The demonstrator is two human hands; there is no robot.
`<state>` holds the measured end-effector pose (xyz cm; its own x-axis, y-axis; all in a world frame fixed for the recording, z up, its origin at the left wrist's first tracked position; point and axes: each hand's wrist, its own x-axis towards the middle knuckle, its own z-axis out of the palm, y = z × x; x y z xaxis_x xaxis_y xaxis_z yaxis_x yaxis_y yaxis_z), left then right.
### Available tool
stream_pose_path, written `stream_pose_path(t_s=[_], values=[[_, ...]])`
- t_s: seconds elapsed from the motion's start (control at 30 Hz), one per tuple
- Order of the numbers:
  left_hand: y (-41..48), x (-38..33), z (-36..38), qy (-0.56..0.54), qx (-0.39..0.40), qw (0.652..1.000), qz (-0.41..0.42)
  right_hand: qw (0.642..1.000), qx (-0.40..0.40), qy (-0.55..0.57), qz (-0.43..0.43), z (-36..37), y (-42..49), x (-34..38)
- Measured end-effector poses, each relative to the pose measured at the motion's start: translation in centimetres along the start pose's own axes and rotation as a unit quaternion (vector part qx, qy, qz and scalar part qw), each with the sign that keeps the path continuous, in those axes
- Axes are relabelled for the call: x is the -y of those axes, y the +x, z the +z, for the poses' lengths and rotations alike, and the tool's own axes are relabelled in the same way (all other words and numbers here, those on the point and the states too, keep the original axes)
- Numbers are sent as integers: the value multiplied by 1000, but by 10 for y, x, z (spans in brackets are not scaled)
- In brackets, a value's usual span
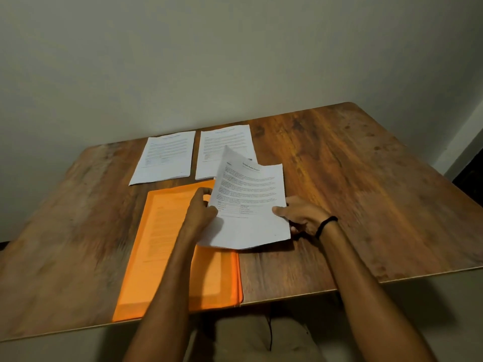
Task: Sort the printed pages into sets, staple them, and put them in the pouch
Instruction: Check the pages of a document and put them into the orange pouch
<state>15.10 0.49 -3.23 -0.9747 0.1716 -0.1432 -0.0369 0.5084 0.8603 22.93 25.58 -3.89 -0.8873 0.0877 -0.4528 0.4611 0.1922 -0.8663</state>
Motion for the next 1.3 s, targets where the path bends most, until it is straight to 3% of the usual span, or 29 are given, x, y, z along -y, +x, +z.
stream_pose_path(t_s=[0.13, 0.23, 0.3, 0.43, 0.6, 1.07, 1.17, 1.23, 1.3], values=[[-2, 2, -8, -96, -1, 995, -17, 994, 19, 104, -34, -4, 7, -3], [0, 3, -12, -154, -4, 988, -7, 953, 73, 276, -103, 4, 12, -4], [-2, 1, -14, -169, 3, 985, 12, 928, 109, 321, -155, 12, 15, -3], [-3, 2, -16, -180, 24, 983, 29, 926, 52, 318, -197, 24, 22, -3], [-6, 14, -25, -155, 116, 981, -2, 924, -45, 310, -219, 26, 27, -2], [-19, 33, -55, -195, 266, 941, -82, 906, -79, 374, -181, 15, 27, -9], [-26, 35, -56, -157, 170, 969, -90, 889, -99, 407, -187, 3, 24, -11], [-32, 32, -44, -57, 31, 998, -26, 887, -96, 407, -195, -3, 20, -9], [-37, 32, -23, 67, -57, 995, 40, 889, -93, 403, -198, -4, 19, -7]])
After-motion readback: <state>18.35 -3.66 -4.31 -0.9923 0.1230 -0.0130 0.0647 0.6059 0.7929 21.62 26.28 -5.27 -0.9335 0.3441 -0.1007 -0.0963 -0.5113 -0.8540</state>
